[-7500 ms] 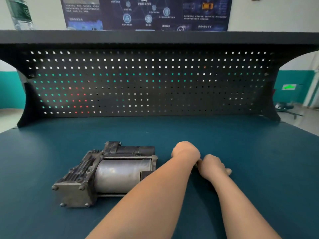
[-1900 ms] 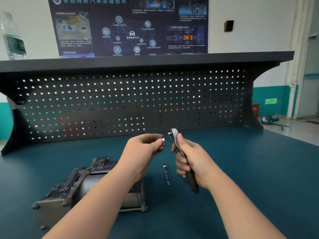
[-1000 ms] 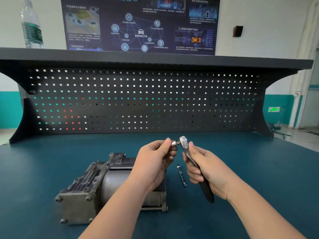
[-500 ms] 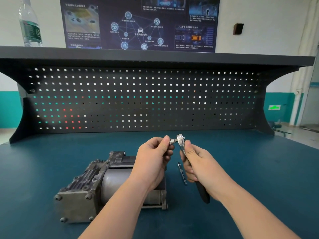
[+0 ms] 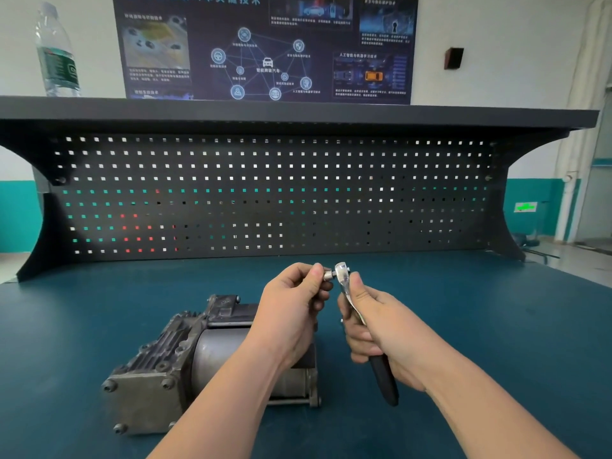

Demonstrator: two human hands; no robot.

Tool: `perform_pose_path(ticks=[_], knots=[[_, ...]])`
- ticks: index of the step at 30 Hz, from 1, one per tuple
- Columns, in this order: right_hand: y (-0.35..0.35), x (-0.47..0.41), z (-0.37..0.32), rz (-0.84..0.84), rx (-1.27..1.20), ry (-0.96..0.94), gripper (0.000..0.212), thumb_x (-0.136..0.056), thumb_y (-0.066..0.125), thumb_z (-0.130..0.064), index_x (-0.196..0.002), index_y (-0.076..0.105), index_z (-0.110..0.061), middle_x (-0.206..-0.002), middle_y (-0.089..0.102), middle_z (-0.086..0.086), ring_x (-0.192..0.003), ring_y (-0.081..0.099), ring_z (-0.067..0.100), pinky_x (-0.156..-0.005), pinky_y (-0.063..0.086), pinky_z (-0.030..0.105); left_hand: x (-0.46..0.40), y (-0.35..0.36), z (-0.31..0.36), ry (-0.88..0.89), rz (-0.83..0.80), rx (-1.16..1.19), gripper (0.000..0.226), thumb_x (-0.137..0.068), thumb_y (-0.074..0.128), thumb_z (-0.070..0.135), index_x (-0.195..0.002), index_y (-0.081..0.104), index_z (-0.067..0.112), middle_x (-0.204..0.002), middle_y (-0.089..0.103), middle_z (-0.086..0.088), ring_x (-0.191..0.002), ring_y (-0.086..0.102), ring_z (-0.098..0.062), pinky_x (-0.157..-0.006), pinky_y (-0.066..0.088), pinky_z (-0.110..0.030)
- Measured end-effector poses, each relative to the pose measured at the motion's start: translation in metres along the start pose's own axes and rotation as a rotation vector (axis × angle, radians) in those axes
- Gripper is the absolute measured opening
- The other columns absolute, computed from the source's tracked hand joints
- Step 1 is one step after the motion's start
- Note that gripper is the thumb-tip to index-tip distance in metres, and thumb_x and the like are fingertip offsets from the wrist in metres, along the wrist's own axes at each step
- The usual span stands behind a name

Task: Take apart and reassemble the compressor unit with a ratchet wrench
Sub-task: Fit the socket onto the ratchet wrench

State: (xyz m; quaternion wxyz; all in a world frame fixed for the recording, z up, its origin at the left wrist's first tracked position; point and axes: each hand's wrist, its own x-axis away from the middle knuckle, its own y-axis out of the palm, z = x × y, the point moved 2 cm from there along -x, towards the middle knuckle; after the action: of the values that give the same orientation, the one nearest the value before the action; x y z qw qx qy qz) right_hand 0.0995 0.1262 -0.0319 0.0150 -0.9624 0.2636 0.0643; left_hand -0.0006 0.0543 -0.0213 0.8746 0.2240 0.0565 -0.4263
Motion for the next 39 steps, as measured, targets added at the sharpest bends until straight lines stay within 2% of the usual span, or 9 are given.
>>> perform_pose_path(ticks=[5, 9, 18, 22, 31, 33, 35, 37, 39], knots=[[-0.006, 0.006, -0.008, -0.145, -0.303, 0.100, 0.049, -0.086, 0.045, -0.059, -0.076, 0.053, -0.011, -0.045, 0.027, -0.005, -0.034, 0.023, 0.007, -0.040, 0.031, 0.021, 0.002, 0.005, 0.003, -0.002, -0.071, 0.027, 0.025, -0.094, 0.050, 0.010, -0.071, 0.061, 0.008, -0.060, 0.059, 0.002, -0.046, 0.048, -0.002, -0.044, 0.039, -0.012], [-0.005, 0.004, -0.006, -0.188, -0.296, 0.153, 0.055, -0.087, 0.039, -0.064, -0.063, 0.050, -0.016, -0.047, 0.021, -0.005, -0.034, 0.020, 0.007, -0.042, 0.028, 0.022, 0.004, 0.004, 0.004, 0.014, -0.075, -0.015, 0.027, -0.094, 0.050, 0.010, -0.070, 0.062, 0.009, -0.060, 0.059, 0.003, -0.046, 0.048, -0.002, -0.043, 0.037, -0.011], [-0.002, 0.003, -0.004, -0.008, -0.238, 0.132, 0.056, -0.081, 0.049, -0.064, -0.051, 0.045, -0.016, -0.040, 0.019, -0.004, -0.031, 0.018, 0.009, -0.037, 0.027, 0.022, 0.006, 0.005, 0.004, 0.049, -0.072, -0.038, 0.026, -0.095, 0.051, 0.012, -0.071, 0.061, 0.011, -0.061, 0.058, 0.003, -0.045, 0.047, -0.002, -0.042, 0.035, -0.011], [0.002, 0.003, -0.001, 0.075, -0.172, 0.101, 0.056, -0.078, 0.050, -0.067, -0.052, 0.046, -0.017, -0.042, 0.019, -0.003, -0.033, 0.018, 0.010, -0.039, 0.027, 0.022, 0.005, 0.004, 0.002, 0.105, -0.036, -0.150, 0.026, -0.094, 0.053, 0.014, -0.069, 0.060, 0.013, -0.063, 0.059, 0.003, -0.047, 0.047, -0.002, -0.042, 0.034, -0.012], [0.003, 0.004, -0.002, -0.027, -0.340, 0.107, 0.059, -0.078, 0.045, -0.071, -0.058, 0.053, -0.017, -0.045, 0.020, -0.006, -0.034, 0.019, 0.008, -0.039, 0.029, 0.021, 0.006, 0.006, 0.006, 0.107, -0.034, -0.176, 0.017, -0.092, 0.056, 0.020, -0.081, 0.069, 0.014, -0.064, 0.062, 0.006, -0.054, 0.053, -0.004, -0.047, 0.038, -0.012], [0.001, 0.003, -0.004, -0.005, -0.424, 0.118, 0.062, -0.076, 0.042, -0.075, -0.060, 0.052, -0.016, -0.044, 0.020, -0.007, -0.033, 0.018, 0.007, -0.038, 0.029, 0.021, 0.006, 0.004, 0.012, 0.211, 0.066, -0.409, 0.016, -0.092, 0.056, 0.031, -0.097, 0.068, 0.023, -0.077, 0.067, 0.011, -0.072, 0.061, -0.004, -0.062, 0.045, -0.016], [-0.005, 0.001, -0.004, 0.094, -0.452, 0.130, 0.060, -0.075, 0.046, -0.074, -0.065, 0.050, -0.016, -0.044, 0.019, -0.007, -0.033, 0.018, 0.007, -0.038, 0.027, 0.020, 0.009, -0.002, 0.009, 0.274, 0.209, -0.943, 0.041, -0.088, 0.051, 0.050, -0.121, 0.056, 0.028, -0.104, 0.063, 0.009, -0.102, 0.056, -0.013, -0.086, 0.042, -0.026], [-0.008, -0.001, 0.000, 0.180, -0.445, 0.148, 0.050, -0.080, 0.055, -0.064, -0.071, 0.047, -0.016, -0.044, 0.020, -0.007, -0.033, 0.018, 0.007, -0.039, 0.025, 0.020, 0.018, -0.008, -0.007, 0.129, 0.223, -1.490, 0.068, -0.079, 0.044, 0.068, -0.135, 0.039, 0.029, -0.132, 0.047, 0.000, -0.127, 0.037, -0.026, -0.102, 0.029, -0.038], [-0.008, -0.002, 0.007, 0.209, -0.459, 0.188, 0.041, -0.085, 0.059, -0.053, -0.076, 0.046, -0.015, -0.045, 0.022, -0.006, -0.033, 0.019, 0.006, -0.039, 0.024, 0.020, 0.025, -0.014, -0.023, -0.042, 0.108, -1.734, 0.075, -0.080, 0.040, 0.070, -0.142, 0.031, 0.028, -0.151, 0.028, -0.008, -0.140, 0.017, -0.034, -0.112, 0.013, -0.045]])
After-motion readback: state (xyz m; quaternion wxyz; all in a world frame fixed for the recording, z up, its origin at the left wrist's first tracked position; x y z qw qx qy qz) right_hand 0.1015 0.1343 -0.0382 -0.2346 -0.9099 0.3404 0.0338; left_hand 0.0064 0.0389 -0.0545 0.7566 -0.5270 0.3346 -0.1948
